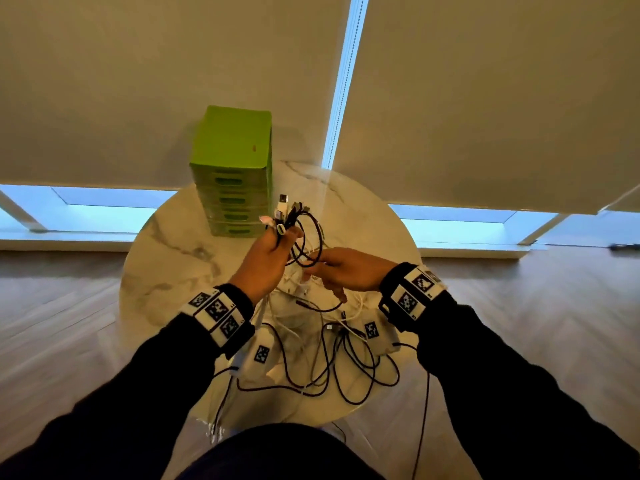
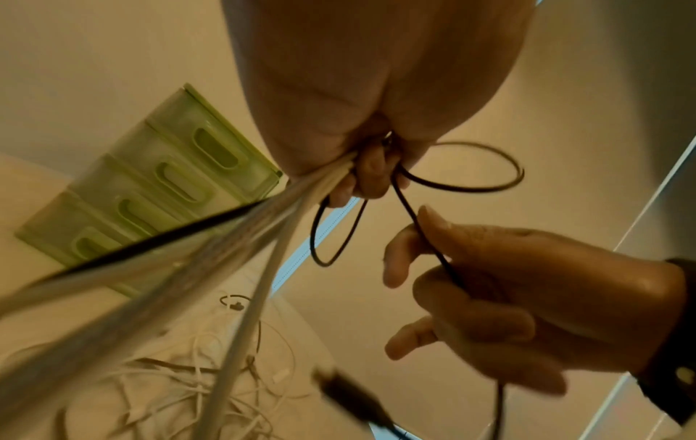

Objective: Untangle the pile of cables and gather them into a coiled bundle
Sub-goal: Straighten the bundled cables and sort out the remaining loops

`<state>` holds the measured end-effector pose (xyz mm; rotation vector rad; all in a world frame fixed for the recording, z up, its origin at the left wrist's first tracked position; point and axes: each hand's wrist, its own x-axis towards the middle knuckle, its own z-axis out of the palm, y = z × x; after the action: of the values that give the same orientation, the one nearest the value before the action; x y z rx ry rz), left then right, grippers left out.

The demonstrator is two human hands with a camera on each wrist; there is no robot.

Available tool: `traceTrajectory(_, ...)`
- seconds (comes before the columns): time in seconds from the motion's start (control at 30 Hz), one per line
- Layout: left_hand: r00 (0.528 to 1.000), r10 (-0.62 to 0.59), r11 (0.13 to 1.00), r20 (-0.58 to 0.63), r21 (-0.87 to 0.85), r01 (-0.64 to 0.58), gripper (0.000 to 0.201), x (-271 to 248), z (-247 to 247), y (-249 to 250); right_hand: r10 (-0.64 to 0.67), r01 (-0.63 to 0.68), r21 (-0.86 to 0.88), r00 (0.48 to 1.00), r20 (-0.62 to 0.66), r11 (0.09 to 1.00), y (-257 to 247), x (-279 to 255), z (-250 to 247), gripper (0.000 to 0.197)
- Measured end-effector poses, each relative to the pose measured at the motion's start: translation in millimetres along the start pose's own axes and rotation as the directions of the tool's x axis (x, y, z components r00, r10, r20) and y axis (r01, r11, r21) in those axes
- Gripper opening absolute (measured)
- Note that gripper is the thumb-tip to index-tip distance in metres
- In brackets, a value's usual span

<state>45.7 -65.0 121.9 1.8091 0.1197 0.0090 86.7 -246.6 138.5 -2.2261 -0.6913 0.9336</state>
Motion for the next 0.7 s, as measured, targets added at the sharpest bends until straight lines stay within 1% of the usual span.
traceTrajectory(0.03, 0.999, -0.021, 0.999, -0.035, -0.035, 0.02, 0.03, 2, 3, 1, 0.006, -0.006, -0.009, 0.999, -0.031, 1.0, 10, -5, 1, 0.044)
traceTrajectory(0.1, 0.997, -0.043, 0.993, -0.06, -0.113, 0.036, 0.035, 6, 12, 6, 0.024, -0.024, 0.004, 0.992, -0.124, 1.0, 35, -16, 5, 0.046)
traceTrajectory(0.17, 1.0, -0.022, 0.995, -0.02, -0.1, 0.02, 0.036, 7, 26, 9, 0.043, -0.039, 0.021, 0.962, -0.27, 0.999, 59, -30, 8, 0.042)
traceTrajectory(0.23, 0.999, 0.013, 0.996, 0.052, -0.091, -0.008, 0.034, 8, 46, 10, 0.085, -0.073, 0.046, 0.898, -0.432, 0.996, 77, -47, 8, 0.033)
traceTrajectory(0.3, 0.992, 0.04, 0.995, 0.118, -0.092, -0.029, 0.029, 8, 66, 11, 0.132, -0.091, 0.103, 0.834, -0.536, 0.99, 88, -68, 7, 0.022)
traceTrajectory(0.37, 0.985, 0.045, 0.993, 0.169, -0.114, -0.026, 0.027, 8, 86, 13, 0.156, -0.08, 0.161, 0.824, -0.545, 0.984, 89, -87, 8, 0.021)
traceTrajectory(0.43, 0.963, 0.056, 0.989, 0.263, -0.149, -0.017, 0.025, 4, 112, 17, 0.192, -0.072, 0.234, 0.817, -0.544, 0.969, 92, -109, 11, 0.023)
traceTrajectory(0.53, 0.913, 0.105, 0.986, 0.395, -0.16, -0.044, 0.023, -8, 149, 23, 0.272, -0.039, 0.403, 0.798, -0.539, 0.914, 97, -137, 25, 0.023)
traceTrajectory(0.57, 0.896, 0.122, 0.985, 0.428, -0.163, -0.056, 0.024, -11, 161, 25, 0.32, -0.055, 0.437, 0.764, -0.561, 0.898, 103, -149, 31, 0.024)
traceTrajectory(0.6, 0.891, 0.13, 0.984, 0.436, -0.17, -0.06, 0.026, -12, 169, 26, 0.373, -0.084, 0.458, 0.717, -0.589, 0.885, 110, -157, 36, 0.025)
traceTrajectory(0.67, 0.895, 0.113, 0.979, 0.431, -0.203, -0.026, 0.026, -14, 183, 30, 0.492, -0.135, 0.522, 0.589, -0.641, 0.842, 128, -181, 50, 0.023)
traceTrajectory(0.7, 0.9, 0.096, 0.974, 0.425, -0.228, 0.004, 0.025, -14, 188, 32, 0.541, -0.161, 0.55, 0.537, -0.648, 0.819, 137, -192, 56, 0.022)
